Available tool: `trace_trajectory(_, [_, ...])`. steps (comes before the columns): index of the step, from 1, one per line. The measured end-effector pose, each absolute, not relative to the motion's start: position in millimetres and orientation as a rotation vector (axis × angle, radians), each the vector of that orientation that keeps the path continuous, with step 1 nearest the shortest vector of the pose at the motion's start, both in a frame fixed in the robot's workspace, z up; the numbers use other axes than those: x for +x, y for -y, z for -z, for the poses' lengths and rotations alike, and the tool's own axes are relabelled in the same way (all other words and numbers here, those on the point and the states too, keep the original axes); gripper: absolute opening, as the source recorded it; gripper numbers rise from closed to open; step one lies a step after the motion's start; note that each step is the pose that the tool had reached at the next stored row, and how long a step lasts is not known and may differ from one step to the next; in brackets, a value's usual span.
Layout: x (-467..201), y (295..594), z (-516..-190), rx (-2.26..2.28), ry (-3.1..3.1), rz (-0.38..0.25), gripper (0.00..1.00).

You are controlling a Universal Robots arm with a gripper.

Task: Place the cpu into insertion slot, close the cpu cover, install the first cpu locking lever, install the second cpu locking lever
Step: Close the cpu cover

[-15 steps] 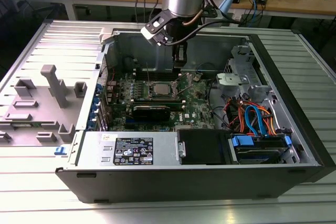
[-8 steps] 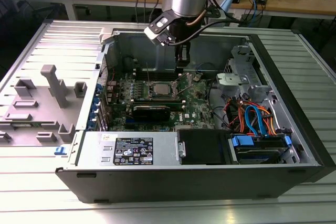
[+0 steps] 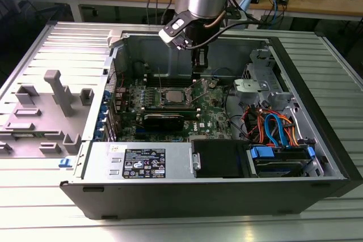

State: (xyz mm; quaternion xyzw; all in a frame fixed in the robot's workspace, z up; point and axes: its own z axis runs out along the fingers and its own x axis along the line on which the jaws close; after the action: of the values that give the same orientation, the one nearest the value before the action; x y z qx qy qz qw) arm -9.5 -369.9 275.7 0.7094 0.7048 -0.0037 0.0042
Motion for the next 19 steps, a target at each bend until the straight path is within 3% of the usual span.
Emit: trace_trajectory(19, [2,370,-276,2.223,-2.208,0.012,0.11])
